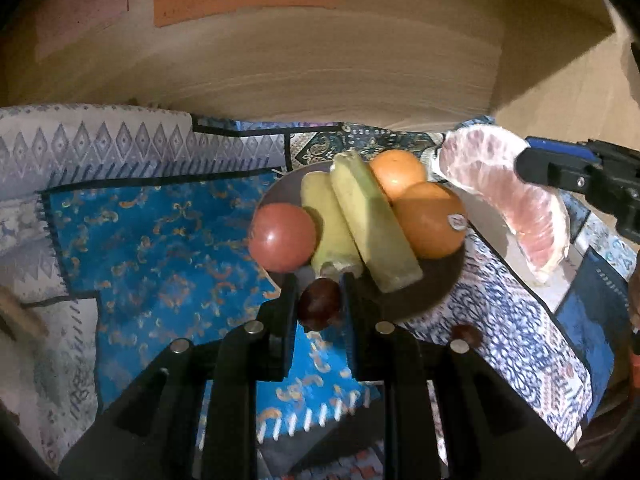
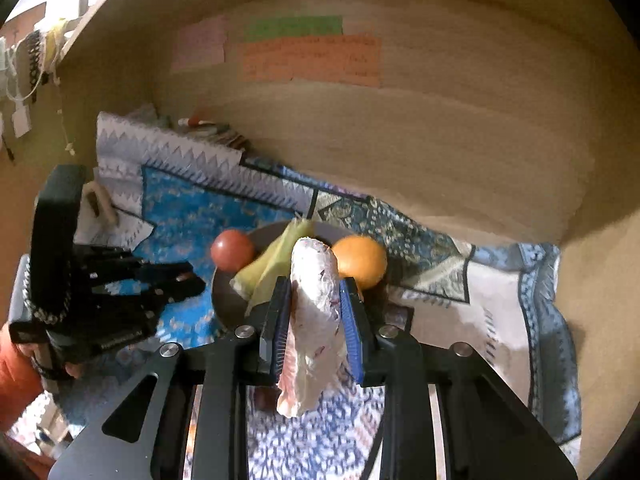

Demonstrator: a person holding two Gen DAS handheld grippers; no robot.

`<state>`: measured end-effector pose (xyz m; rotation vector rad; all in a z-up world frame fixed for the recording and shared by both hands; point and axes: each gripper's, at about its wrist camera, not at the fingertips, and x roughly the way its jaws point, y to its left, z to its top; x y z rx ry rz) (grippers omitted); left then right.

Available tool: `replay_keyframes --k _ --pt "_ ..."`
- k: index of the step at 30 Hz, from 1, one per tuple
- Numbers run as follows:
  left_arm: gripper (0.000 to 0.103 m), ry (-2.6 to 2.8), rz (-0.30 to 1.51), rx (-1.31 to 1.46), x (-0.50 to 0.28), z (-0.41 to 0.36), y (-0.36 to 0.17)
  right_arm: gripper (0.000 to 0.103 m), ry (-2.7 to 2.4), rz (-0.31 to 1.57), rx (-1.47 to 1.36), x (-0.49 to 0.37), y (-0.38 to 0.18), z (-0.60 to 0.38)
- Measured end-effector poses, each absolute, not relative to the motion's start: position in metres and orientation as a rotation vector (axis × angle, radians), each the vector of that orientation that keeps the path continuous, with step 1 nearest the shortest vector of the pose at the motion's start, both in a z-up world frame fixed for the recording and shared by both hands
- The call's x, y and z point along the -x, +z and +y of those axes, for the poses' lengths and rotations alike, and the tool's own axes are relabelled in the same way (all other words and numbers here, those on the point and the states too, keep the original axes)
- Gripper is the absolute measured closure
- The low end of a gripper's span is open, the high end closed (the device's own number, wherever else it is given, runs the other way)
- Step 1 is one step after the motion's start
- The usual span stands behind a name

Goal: Organize fruits
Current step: 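Lift the pomelo segment with the right tool and lower it onto the plate, then open the right tool and move the left tool to the small tangerine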

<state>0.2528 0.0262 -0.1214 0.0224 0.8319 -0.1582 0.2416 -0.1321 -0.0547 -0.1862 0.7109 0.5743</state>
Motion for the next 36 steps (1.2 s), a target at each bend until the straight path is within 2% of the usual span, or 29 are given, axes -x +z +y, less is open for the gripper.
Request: replay_keyframes --k 14,21,28,33,36 --pt "0.083 -0.153 0.848 -0.007 -0.280 0.026 -0.134 0.080 0.563 0.762 0.209 -0.296 -0.074 -0.094" --pt "0.061 -0.188 0.848 -0.018 -0.280 0.021 -0.137 0.078 0.547 0.781 0.192 -0.306 -0.076 -0.096" --pt "0.059 -0.199 0.849 -0.010 -0.279 0.022 -0.138 0.067 0.525 0.860 0.185 -0.317 -0.090 -0.099" --pt "0.055 -0.188 0.838 0.000 -0.271 0.028 -0.131 0.046 0.501 0.839 0.200 -0.312 -0.087 -0.102" --pt "0.054 -0.185 0.828 0.012 -0.269 0.032 -0.127 0.037 0.489 0.804 0.218 -0.305 -0.080 -0.103"
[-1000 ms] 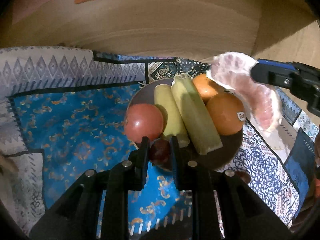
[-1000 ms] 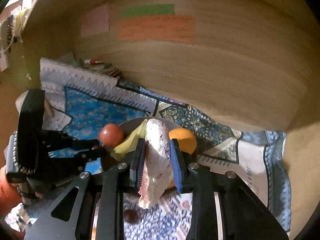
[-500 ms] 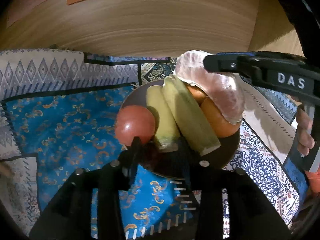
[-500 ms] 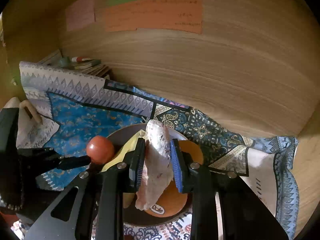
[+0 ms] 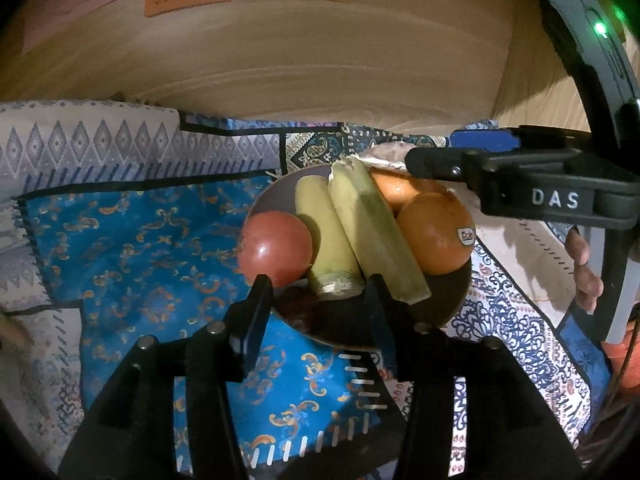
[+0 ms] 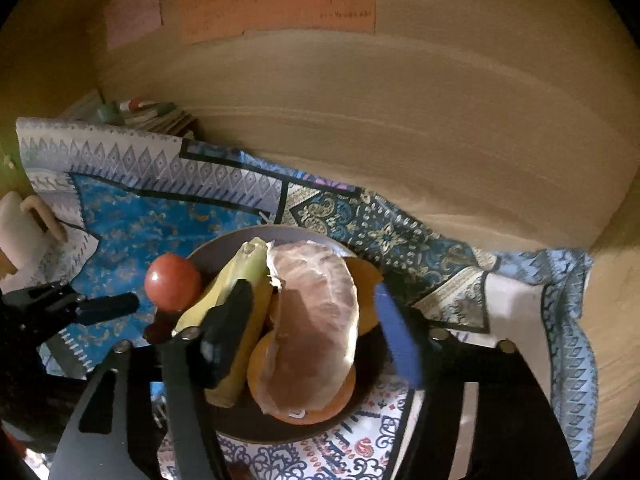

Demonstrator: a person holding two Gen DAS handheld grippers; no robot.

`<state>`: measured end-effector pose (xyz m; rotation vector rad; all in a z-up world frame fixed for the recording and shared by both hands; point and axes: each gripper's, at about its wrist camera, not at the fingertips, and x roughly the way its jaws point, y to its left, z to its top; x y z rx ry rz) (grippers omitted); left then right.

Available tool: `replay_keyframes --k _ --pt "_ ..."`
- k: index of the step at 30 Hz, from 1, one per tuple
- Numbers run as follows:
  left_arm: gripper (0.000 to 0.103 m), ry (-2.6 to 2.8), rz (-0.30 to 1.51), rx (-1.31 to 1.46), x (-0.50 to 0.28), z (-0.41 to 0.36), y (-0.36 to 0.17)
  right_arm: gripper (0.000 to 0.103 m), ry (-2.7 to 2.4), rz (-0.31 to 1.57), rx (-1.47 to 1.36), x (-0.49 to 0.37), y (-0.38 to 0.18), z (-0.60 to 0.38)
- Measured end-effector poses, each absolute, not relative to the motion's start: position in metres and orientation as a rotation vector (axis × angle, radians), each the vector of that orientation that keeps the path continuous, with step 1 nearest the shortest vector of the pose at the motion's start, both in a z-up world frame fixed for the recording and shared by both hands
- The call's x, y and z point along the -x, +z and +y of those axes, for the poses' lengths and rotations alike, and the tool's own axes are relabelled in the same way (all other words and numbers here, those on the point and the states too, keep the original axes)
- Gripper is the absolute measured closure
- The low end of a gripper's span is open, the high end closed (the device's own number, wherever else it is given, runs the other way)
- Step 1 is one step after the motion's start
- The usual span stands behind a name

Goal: Organize fruits
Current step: 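Open the right tool and move the left tool to the small tangerine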

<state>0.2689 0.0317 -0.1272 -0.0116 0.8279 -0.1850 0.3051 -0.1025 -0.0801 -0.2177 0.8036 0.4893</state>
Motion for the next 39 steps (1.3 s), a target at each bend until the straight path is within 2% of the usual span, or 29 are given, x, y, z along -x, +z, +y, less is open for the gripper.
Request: replay_keyframes --k 3,7,9,15,24,39 --pt "0.053 -0.175 0.807 0.016 -0.260 0.034 -0.117 0.037 0.493 0.778 0.221 -0.296 -0.072 -0.104" --pt "0.045 -0.155 0.759 0.022 -0.243 0.039 -0.101 0.036 0.509 0.746 0.212 -0.277 -0.062 -0.108" --pt "0.043 -0.144 0.739 0.022 -0.235 0.041 -0.094 0.033 0.514 0.731 0.206 -0.264 -0.059 -0.111" --pt "0.036 -0.127 0.714 0.011 -0.209 0.041 -0.087 0.032 0.512 0.698 0.203 -0.224 -0.055 -0.125" --pt "0.036 -0.166 0.764 0.006 -0.168 0.016 -0.107 0.031 0.481 0.717 0.161 -0.176 -0.073 -0.152" --pt "0.036 -0.273 0.856 -0.011 -0.142 -0.051 -0.149 0.031 0.414 0.786 0.121 -0.131 -0.109 -0.195"
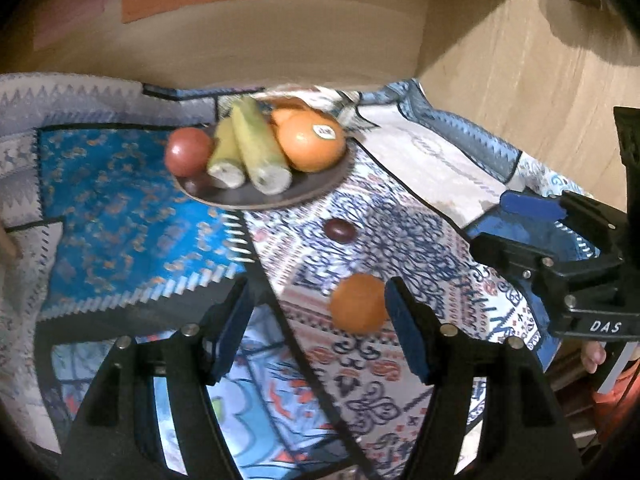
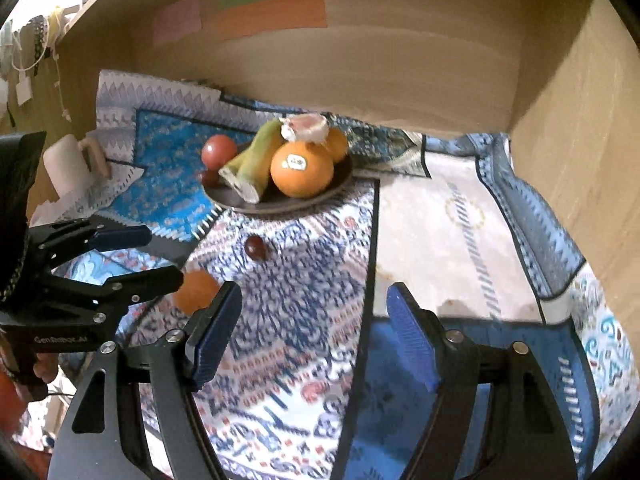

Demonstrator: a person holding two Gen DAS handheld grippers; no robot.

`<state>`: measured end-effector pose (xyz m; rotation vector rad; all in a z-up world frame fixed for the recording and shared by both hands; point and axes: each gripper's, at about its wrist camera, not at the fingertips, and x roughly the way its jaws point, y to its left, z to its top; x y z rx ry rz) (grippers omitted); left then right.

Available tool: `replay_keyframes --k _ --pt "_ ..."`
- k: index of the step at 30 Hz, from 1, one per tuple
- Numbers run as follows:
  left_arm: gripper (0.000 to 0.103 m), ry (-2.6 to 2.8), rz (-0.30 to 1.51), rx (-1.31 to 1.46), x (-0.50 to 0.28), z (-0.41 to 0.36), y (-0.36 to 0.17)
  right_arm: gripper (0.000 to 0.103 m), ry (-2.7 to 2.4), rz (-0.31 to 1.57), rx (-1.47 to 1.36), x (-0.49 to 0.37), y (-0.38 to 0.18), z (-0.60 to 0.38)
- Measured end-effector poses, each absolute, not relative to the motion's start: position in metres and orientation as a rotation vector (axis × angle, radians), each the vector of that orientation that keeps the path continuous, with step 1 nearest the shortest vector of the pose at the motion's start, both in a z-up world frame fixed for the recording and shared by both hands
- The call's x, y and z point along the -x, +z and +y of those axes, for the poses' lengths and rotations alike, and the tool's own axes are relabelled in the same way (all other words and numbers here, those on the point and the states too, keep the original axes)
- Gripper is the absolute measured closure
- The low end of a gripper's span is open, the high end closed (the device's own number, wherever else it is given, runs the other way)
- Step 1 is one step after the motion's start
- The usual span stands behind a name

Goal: Organize fruits
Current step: 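Open the right tool and move the left tool to the small tangerine, then grasp the small tangerine with the left tool while the right tool grasps the dark date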

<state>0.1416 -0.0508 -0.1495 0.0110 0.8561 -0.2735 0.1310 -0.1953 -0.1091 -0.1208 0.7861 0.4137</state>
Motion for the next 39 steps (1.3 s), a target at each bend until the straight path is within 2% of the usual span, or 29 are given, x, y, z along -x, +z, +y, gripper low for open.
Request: replay_keyframes --k 5,7,9,10,17,23,28,30,37,39 --pt "0.036 -0.286 0.896 -0.004 -0.145 -0.065 -0.164 0.031 0.415 0.782 0.113 -0.125 -0.110 -0.203" --pt "0.046 -0.290 0.912 0.002 -0.148 -0.067 -0.170 0.031 0.418 0.781 0.107 -0.124 -0.111 -0.204" --pt "0.062 -0.306 0.933 0.009 -0.150 -0.069 -0.174 0.031 0.426 0.785 0.105 -0.124 -0.112 -0.204" --pt "0.066 -0.308 0.932 0.010 -0.150 -0.069 -0.175 0.031 0.430 0.787 0.107 -0.124 -0.113 -0.203" --pt "0.066 -0.309 0.904 0.023 -0.149 -0.064 -0.167 0.031 0.477 0.808 0.143 -0.133 -0.116 -0.185" --pt "0.066 -0.247 0.860 0.034 -0.152 -0.030 -0.152 0.032 0.513 0.828 0.179 -0.153 -0.120 -0.160" --pt "0.066 -0.196 0.846 0.047 -0.161 -0.001 -0.148 0.044 0.537 0.867 0.210 -0.171 -0.127 -0.140" --pt "0.066 -0.184 0.847 0.050 -0.166 0.008 -0.147 0.055 0.553 0.895 0.222 -0.180 -0.132 -0.133" --pt "0.066 -0.180 0.846 0.043 -0.185 0.019 -0.145 0.069 0.594 0.975 0.228 -0.197 -0.148 -0.114" --pt "0.066 -0.184 0.846 0.045 -0.189 0.020 -0.145 0.078 0.586 0.981 0.247 -0.197 -0.151 -0.111"
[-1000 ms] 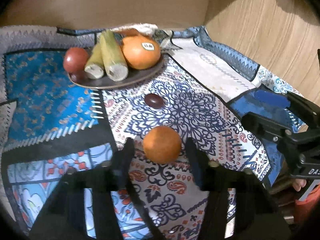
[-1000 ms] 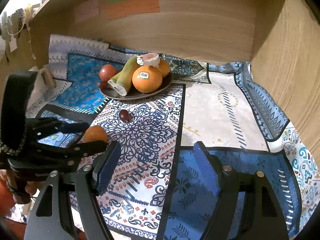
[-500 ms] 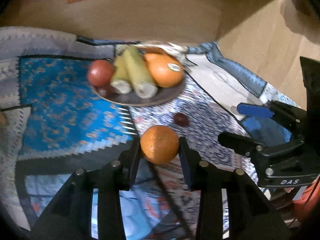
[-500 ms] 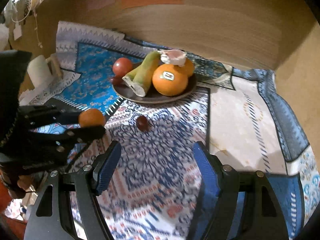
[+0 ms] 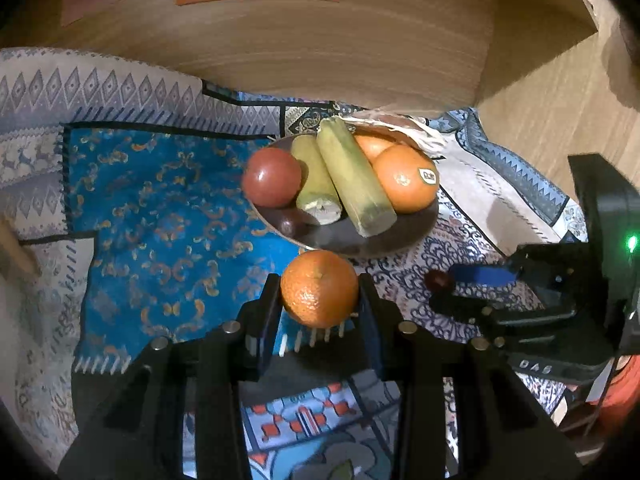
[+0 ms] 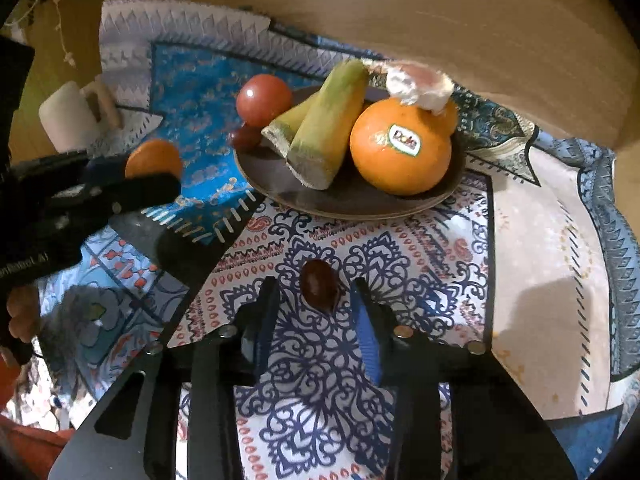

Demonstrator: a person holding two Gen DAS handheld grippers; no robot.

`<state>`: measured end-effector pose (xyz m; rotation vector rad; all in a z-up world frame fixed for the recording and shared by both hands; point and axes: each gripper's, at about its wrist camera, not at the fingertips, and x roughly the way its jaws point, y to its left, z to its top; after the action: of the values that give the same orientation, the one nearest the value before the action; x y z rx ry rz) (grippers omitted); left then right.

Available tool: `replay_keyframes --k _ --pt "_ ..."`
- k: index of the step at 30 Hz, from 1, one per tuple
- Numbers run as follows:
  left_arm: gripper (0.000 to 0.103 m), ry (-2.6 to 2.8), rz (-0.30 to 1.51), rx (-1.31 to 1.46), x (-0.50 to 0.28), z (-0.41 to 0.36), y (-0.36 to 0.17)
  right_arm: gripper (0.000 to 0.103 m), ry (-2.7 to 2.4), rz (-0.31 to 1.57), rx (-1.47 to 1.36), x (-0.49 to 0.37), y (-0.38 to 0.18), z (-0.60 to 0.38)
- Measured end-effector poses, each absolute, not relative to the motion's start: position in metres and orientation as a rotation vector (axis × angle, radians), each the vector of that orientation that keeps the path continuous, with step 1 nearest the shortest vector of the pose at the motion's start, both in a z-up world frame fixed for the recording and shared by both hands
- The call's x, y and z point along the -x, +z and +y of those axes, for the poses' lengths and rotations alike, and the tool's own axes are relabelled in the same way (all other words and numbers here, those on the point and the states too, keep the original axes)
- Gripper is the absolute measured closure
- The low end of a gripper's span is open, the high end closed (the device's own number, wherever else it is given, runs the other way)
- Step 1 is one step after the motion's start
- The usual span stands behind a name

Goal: Organize fruits
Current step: 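Grasp the small tangerine with the left tool while the right tool grasps the dark date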

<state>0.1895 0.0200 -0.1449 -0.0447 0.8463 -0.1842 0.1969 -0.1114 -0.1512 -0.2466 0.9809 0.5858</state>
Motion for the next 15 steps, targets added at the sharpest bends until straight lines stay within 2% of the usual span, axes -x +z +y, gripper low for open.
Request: replay_keyframes --k 3,15 --pt "0.066 -0.192 0.849 0.046 -0.197 0.019 -0.146 0.087 0.583 0.978 0.250 -0.197 -0.151 -0.111" --pt "0.066 -0.216 0.866 0.031 -0.226 0.013 -0.150 0.087 0.571 0.914 0.180 -0.210 -0.126 -0.120"
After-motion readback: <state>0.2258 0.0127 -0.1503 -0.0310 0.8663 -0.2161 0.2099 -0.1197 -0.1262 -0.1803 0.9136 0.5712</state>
